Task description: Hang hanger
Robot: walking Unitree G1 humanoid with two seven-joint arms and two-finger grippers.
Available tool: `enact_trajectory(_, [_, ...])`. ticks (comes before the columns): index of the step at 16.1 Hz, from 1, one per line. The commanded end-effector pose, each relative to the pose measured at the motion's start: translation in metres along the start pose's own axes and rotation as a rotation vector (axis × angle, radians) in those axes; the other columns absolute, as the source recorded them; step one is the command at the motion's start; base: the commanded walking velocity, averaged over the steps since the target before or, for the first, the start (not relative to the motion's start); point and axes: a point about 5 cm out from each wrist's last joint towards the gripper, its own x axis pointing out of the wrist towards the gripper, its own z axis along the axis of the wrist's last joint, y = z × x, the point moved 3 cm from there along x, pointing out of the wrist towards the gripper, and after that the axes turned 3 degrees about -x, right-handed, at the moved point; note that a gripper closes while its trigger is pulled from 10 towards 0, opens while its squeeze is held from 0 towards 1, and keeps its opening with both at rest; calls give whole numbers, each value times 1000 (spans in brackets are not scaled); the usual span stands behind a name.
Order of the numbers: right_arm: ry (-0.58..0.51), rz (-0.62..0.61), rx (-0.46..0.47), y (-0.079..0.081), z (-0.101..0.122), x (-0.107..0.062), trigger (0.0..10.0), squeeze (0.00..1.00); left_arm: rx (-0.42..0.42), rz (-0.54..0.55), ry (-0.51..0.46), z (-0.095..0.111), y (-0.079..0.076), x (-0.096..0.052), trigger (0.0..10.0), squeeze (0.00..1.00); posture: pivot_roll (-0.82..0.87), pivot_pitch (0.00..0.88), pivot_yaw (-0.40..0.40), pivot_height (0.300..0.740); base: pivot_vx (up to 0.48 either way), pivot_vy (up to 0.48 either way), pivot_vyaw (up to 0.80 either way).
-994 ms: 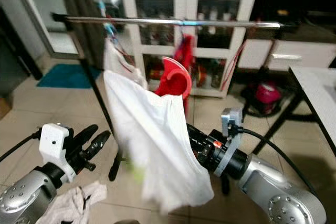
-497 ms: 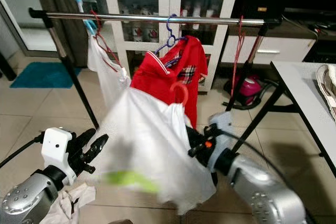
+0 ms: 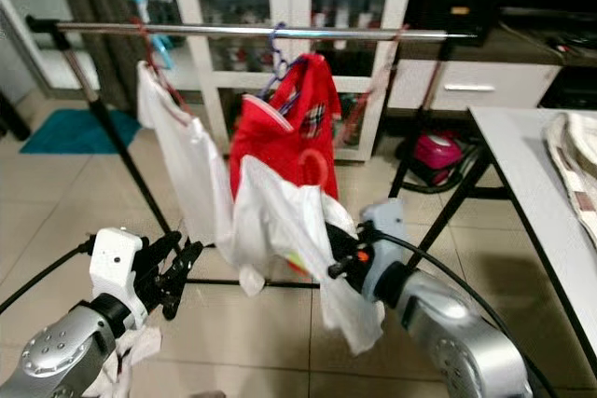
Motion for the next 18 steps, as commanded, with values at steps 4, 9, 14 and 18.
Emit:
enact_trajectory(4, [-41, 167, -61, 16, 18, 5, 10000, 0, -36, 72, -41, 4, 17, 1, 10000, 1000, -11, 0, 40, 740, 0, 0, 0])
enact_trajectory(9, [-96, 426, 28, 38, 37, -10, 10000, 0, -45, 203, -92, 6, 45, -6, 10000, 1000, -9, 0, 33, 740, 0, 0, 0])
enact_trajectory(14, [-159, 572, 108, 47, 55, -25, 10000, 0, -47, 237, -228, 32, 67, -7, 10000, 0, -10, 0, 39, 740, 0, 0, 0])
enact_trajectory(18, [-161, 604, 142, 51, 55, -31, 10000, 0, -29, 166, -322, 47, 69, -9, 10000, 0, -18, 0, 47, 740, 0, 0, 0])
